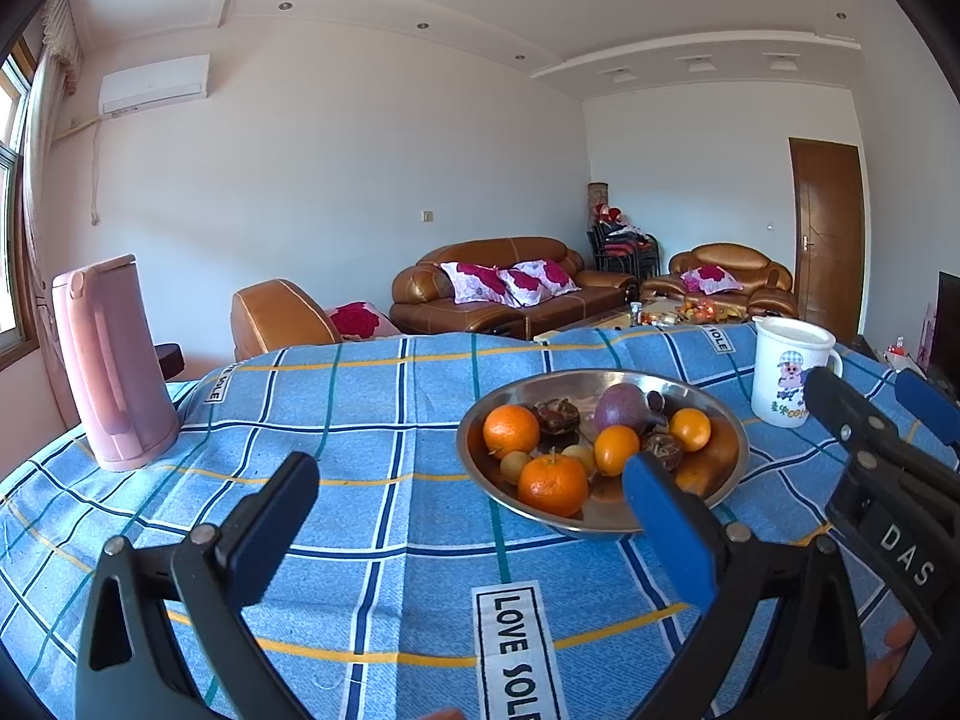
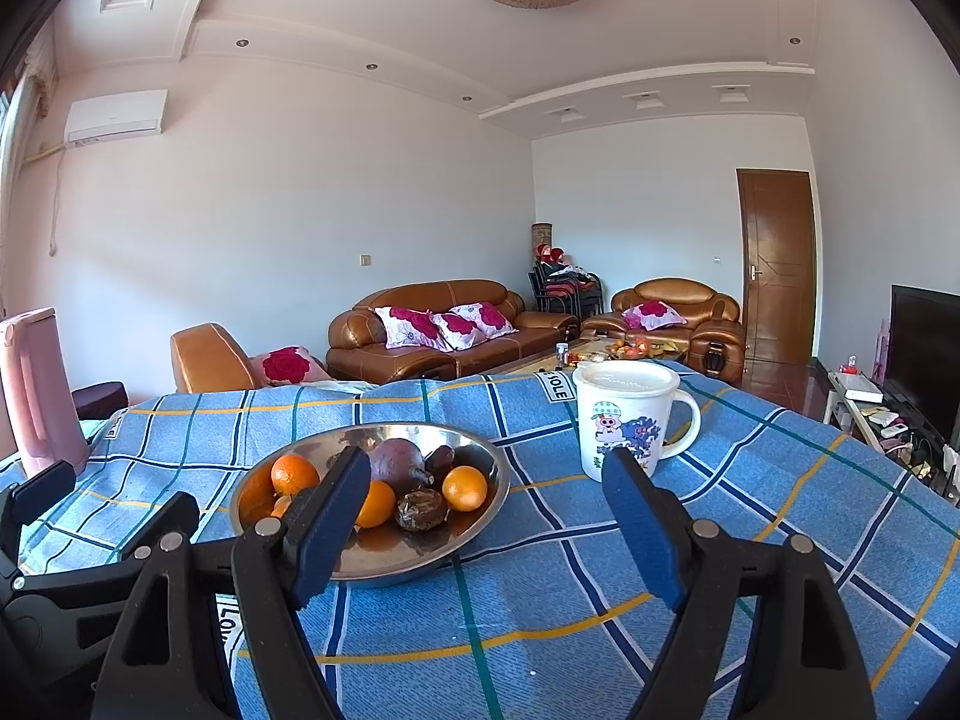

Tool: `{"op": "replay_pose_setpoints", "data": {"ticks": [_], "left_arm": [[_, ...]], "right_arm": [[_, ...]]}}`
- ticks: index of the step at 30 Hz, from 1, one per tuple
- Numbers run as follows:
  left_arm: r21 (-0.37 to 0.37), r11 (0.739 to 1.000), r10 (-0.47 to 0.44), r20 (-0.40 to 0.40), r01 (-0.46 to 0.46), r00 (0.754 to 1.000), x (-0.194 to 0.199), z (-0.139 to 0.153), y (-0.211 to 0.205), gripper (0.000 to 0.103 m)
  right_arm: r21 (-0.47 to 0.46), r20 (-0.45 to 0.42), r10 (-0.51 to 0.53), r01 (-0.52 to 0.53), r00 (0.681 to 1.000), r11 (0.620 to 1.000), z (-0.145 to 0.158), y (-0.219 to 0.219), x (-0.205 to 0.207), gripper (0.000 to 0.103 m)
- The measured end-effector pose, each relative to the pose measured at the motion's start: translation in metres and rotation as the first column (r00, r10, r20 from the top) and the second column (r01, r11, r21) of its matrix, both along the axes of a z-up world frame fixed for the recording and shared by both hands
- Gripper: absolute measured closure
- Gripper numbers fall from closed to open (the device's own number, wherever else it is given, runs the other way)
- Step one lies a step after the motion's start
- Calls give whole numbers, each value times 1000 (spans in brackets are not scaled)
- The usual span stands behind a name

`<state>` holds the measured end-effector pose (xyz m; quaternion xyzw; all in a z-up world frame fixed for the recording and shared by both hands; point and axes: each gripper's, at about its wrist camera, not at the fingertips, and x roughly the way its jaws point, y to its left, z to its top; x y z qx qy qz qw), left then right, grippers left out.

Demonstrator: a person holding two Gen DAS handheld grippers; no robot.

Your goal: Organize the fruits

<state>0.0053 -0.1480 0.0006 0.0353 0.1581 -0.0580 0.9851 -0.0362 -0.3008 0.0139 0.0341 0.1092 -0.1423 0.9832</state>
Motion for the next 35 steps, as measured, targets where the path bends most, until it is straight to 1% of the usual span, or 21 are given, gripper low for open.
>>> {"op": "replay_pose_setpoints", "data": {"ticks": [7,12,16,31,35], "left_arm": [[-9,1000,-16,1,16,1000,1,0,-1,0],[-38,999,-30,-22,30,999,4,0,4,0],[-56,998,-27,-18,26,999,2,0,10,0],[-50,998,-24,-6,23,1000,0,1,8,0],[-53,999,-13,-20,12,1000,2,1,8,0]], "right_arm": [[1,-1,0,0,1000,1000,0,0,0,22],[5,1,1,-1,1000,1000,0,-1,-1,22],[8,-3,2,-2,1000,1000,-1,-1,-1,22],[4,-7,5,-5,1000,1000,0,1,-1,22],[4,-17,-5,5,1000,1000,0,1,0,22]]}}
